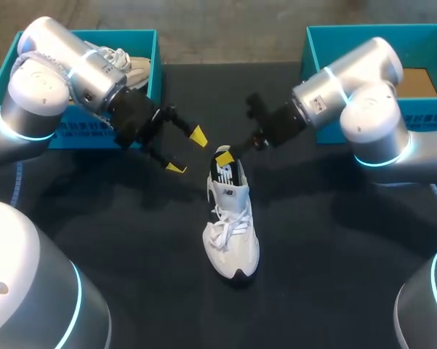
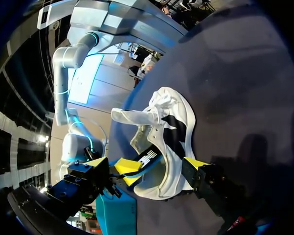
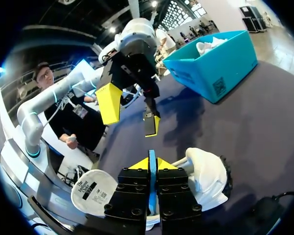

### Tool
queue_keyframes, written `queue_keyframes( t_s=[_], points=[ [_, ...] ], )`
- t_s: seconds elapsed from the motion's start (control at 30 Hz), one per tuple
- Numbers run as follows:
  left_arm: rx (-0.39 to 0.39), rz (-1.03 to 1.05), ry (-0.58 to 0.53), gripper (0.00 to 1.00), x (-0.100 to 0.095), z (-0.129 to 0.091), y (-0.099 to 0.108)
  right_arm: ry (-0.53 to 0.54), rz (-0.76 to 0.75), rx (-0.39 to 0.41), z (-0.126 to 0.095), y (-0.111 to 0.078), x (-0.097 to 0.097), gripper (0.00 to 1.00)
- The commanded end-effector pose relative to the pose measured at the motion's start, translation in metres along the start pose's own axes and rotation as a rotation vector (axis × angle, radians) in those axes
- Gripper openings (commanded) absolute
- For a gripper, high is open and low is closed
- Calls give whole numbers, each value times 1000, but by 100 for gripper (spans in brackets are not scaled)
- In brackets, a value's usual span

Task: Take the shoe out of the shoebox, open the shoe tongue, remove and reinsert the insole, then place the shoe into the shoebox

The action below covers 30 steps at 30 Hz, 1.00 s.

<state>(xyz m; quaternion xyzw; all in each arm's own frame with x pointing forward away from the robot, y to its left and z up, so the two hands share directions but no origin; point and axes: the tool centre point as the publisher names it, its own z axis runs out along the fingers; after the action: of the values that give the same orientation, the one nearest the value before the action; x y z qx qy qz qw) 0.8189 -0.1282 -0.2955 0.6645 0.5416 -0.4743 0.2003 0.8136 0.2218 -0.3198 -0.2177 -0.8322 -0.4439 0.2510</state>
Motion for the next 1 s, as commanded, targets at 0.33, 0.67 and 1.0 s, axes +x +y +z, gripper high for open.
queue_keyframes(
  t_s=[0.33, 0.67, 1.0],
  points=[
    [2, -4, 0, 100, -1, 2, -1, 37, 48, 100, 12, -11, -5, 0],
    [8, -6, -10, 100, 1, 6, -2, 54, 96, 116, 19, -30, 0, 0],
    [8, -3, -10, 100, 1, 5, -2, 6, 59, 101, 9, -16, 6, 38]
  ],
)
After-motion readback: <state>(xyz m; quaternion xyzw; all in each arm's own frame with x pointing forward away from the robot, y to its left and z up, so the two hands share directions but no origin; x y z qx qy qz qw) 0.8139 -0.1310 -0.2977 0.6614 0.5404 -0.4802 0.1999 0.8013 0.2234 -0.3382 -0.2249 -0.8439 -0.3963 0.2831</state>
